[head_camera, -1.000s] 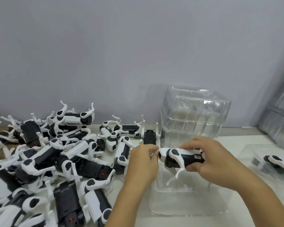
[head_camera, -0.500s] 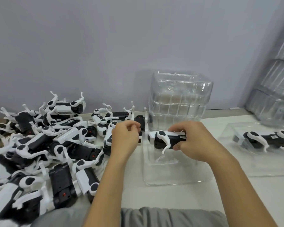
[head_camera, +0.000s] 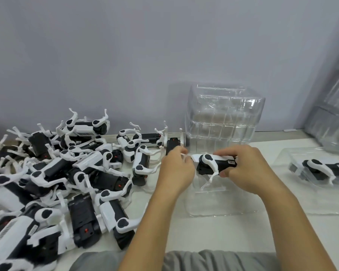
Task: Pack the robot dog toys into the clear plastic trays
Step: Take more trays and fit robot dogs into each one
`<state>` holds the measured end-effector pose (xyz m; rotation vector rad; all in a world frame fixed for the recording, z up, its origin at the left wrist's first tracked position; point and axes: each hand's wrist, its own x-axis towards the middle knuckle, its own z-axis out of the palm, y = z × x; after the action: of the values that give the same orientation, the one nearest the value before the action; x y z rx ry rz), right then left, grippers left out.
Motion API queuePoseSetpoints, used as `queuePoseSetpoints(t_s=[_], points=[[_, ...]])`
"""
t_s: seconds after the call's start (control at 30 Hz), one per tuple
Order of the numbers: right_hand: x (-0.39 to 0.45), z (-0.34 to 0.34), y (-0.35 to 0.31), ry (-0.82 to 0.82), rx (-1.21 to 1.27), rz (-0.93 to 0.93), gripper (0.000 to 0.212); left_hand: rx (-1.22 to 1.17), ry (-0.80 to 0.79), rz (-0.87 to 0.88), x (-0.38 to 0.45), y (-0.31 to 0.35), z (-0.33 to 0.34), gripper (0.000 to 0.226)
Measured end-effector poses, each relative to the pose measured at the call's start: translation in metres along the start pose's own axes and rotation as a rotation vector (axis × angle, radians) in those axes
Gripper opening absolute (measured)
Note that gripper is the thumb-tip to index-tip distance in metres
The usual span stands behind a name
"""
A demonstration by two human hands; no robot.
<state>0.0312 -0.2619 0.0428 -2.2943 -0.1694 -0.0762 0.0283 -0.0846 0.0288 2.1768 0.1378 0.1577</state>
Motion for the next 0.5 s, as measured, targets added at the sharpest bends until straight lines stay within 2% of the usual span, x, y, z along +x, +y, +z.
queuePoseSetpoints(t_s=[0.1, 0.23, 0.37, 0.5], points=[[-0.002, 0.0, -0.001, 0.005, -0.013, -0.028, 0.051, -0.038, -0.066, 0.015, -0.014, -0.011, 0.003, 0.04], [-0.002, 0.005, -0.007, -0.019, -0.062, -0.047, 0.048, -0.061, 0.048, 0.064, -0.023, -0.018, -0.002, 0.039], [0.002, 0.016, -0.018, -0.008, -0.12, -0.069, 0.048, -0.016, 0.097, 0.087, -0.018, -0.022, -0.014, 0.034], [0.004, 0.034, -0.032, -0.034, -0.178, -0.15, 0.036, 0.027, 0.167, 0.058, -0.009, -0.029, -0.022, 0.039]])
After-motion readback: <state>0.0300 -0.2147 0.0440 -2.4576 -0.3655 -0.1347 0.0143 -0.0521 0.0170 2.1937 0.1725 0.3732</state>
